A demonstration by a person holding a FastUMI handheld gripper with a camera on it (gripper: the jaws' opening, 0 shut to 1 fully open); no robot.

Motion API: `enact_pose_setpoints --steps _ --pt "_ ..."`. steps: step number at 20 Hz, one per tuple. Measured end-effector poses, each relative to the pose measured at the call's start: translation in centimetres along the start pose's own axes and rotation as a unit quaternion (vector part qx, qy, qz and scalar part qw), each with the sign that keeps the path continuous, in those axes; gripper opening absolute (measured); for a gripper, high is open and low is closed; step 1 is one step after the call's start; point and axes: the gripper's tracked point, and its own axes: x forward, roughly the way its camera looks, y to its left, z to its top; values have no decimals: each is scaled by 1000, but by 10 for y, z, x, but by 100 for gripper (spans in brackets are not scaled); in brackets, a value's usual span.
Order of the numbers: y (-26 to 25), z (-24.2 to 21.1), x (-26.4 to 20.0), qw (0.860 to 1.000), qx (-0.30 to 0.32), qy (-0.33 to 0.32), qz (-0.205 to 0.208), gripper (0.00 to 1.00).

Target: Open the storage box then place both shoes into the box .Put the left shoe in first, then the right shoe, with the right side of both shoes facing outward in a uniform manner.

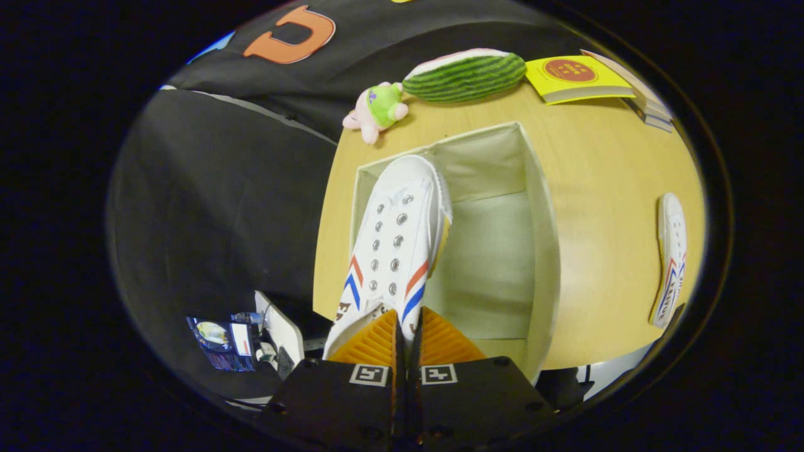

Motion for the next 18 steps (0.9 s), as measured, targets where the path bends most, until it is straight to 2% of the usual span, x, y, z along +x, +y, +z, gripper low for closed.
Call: enact_pose_setpoints --steps 3,4,5,7,8,13,14,15,18 --pt "-4 -1 21 1000 -1 6 -16 6" --pt "2 -3 25 1000 7 12 -4 6" --pt "9 -7 29 1000 13 19 11 18" --pt "10 -6 23 1000 10 20 13 43" --pt "13 -5 26 1000 4 12 12 50" --pt "19 14 -7 998 -51 -46 5 70" --pt "18 17 -18 996 -65 -63 -1 70" --pt "14 23 -30 994 -78 -80 -8 77" --pt "2 33 -68 985 -113 -130 -26 77"
